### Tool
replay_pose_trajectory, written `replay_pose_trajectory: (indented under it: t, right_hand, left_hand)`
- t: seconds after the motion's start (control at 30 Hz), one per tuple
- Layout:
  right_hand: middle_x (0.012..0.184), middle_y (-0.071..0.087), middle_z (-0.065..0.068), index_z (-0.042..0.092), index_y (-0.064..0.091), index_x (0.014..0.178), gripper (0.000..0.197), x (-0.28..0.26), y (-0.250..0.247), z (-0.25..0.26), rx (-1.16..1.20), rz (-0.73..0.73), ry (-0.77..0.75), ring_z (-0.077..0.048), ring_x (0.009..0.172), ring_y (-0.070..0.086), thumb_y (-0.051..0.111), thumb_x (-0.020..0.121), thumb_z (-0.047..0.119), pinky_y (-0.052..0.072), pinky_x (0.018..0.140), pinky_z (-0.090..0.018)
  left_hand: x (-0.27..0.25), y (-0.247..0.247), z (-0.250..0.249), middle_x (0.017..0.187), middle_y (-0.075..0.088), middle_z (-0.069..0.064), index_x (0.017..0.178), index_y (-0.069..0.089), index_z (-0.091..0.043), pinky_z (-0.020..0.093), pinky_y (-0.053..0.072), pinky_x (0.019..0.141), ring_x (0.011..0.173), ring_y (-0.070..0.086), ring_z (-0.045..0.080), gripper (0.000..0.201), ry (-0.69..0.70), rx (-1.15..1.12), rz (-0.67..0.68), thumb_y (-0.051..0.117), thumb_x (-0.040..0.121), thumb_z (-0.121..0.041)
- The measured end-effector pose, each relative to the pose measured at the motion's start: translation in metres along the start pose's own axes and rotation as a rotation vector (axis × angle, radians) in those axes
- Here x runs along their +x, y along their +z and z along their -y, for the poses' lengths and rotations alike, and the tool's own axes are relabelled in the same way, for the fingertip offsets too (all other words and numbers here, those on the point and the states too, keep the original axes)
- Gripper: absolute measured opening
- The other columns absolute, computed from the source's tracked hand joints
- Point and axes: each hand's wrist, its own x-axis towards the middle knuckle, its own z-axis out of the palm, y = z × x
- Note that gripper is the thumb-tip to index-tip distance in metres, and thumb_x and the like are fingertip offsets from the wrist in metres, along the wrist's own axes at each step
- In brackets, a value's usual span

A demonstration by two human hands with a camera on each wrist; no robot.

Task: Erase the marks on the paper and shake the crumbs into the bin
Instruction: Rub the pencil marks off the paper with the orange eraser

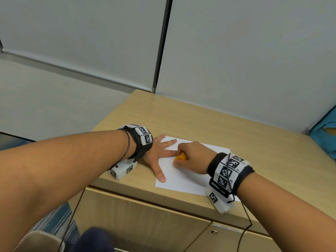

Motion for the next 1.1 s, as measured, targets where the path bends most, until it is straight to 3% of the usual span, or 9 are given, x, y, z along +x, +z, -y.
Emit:
replay_pose_trajectory:
  t: [0.1, 0.17, 0.27, 0.4, 0.53, 0.7, 0.83, 0.97, 1.1]
  right_hand:
    - [0.09, 0.062, 0.002, 0.019, 0.059, 0.095, 0.022, -0.004, -0.002, 0.003, -0.043, 0.014, -0.065, -0.019, 0.083, 0.058, 0.066, 0.091, 0.039, 0.048, 0.072, -0.031]
    - [0.087, 0.064, 0.007, 0.019, 0.064, 0.097, 0.024, -0.011, -0.001, 0.009, 0.061, 0.069, -0.144, -0.012, 0.078, 0.058, 0.073, 0.087, 0.039, 0.046, 0.071, -0.026]
    - [0.081, 0.06, 0.015, 0.024, 0.065, 0.094, 0.024, -0.01, -0.003, 0.009, 0.025, 0.093, -0.197, -0.002, 0.073, 0.055, 0.076, 0.084, 0.042, 0.041, 0.066, -0.019]
    - [0.084, 0.065, 0.004, 0.021, 0.064, 0.089, 0.021, 0.003, -0.007, 0.001, -0.069, -0.073, -0.089, -0.019, 0.082, 0.062, 0.073, 0.084, 0.04, 0.049, 0.069, -0.029]
    - [0.077, 0.061, 0.014, 0.025, 0.067, 0.09, 0.024, -0.007, -0.002, 0.016, 0.034, 0.13, -0.203, -0.003, 0.072, 0.056, 0.08, 0.08, 0.042, 0.042, 0.064, -0.02]
    - [0.086, 0.068, 0.002, 0.017, 0.069, 0.092, 0.025, 0.005, -0.008, 0.013, -0.036, -0.043, -0.103, -0.019, 0.08, 0.063, 0.077, 0.08, 0.038, 0.056, 0.074, -0.036]
    - [0.08, 0.06, 0.012, 0.024, 0.068, 0.093, 0.024, -0.005, -0.011, 0.025, -0.053, 0.168, -0.199, -0.007, 0.074, 0.056, 0.081, 0.08, 0.039, 0.048, 0.068, -0.025]
    - [0.085, 0.068, 0.003, 0.018, 0.069, 0.091, 0.028, 0.003, -0.009, 0.017, -0.058, -0.003, -0.108, -0.02, 0.08, 0.064, 0.078, 0.079, 0.042, 0.057, 0.076, -0.038]
    - [0.082, 0.064, 0.01, 0.027, 0.067, 0.089, 0.021, -0.008, -0.008, 0.022, -0.044, 0.152, -0.204, -0.009, 0.075, 0.058, 0.08, 0.08, 0.04, 0.049, 0.069, -0.026]
  left_hand:
    - [0.001, -0.001, -0.001, 0.152, -0.043, -0.015, 0.143, -0.021, -0.058, 0.072, -0.005, 0.108, 0.143, -0.036, 0.031, 0.117, -0.006, -0.001, 0.008, 0.063, 0.066, -0.083]
    - [0.001, -0.001, -0.002, 0.152, -0.042, -0.015, 0.145, -0.018, -0.059, 0.07, -0.006, 0.11, 0.142, -0.036, 0.031, 0.115, -0.005, -0.013, 0.008, 0.063, 0.066, -0.083]
    - [0.002, 0.0, -0.001, 0.153, -0.042, -0.014, 0.144, -0.017, -0.06, 0.067, -0.005, 0.112, 0.142, -0.036, 0.032, 0.114, -0.004, -0.027, 0.004, 0.064, 0.067, -0.082]
    - [0.004, -0.001, -0.002, 0.152, -0.043, -0.014, 0.141, -0.024, -0.059, 0.068, -0.003, 0.112, 0.143, -0.034, 0.033, 0.119, -0.014, -0.015, 0.006, 0.064, 0.064, -0.083]
    - [0.004, 0.0, 0.0, 0.152, -0.043, -0.013, 0.147, -0.012, -0.058, 0.065, -0.004, 0.114, 0.143, -0.035, 0.032, 0.112, -0.01, -0.009, -0.003, 0.062, 0.066, -0.084]
    - [0.008, 0.002, -0.001, 0.153, -0.041, -0.014, 0.148, -0.015, -0.054, 0.069, -0.003, 0.112, 0.143, -0.035, 0.032, 0.117, -0.012, 0.005, -0.002, 0.061, 0.064, -0.086]
    - [0.009, 0.002, 0.002, 0.153, -0.041, -0.012, 0.149, 0.007, -0.058, 0.067, -0.004, 0.113, 0.141, -0.037, 0.034, 0.104, 0.002, -0.016, -0.013, 0.062, 0.064, -0.086]
    - [0.01, 0.003, 0.001, 0.154, -0.04, -0.014, 0.148, -0.012, -0.056, 0.069, -0.004, 0.112, 0.142, -0.036, 0.032, 0.117, -0.018, 0.008, -0.011, 0.06, 0.062, -0.088]
    - [0.008, 0.002, 0.001, 0.153, -0.042, -0.012, 0.145, -0.01, -0.061, 0.068, -0.005, 0.113, 0.142, -0.035, 0.034, 0.111, 0.0, 0.002, -0.012, 0.06, 0.063, -0.087]
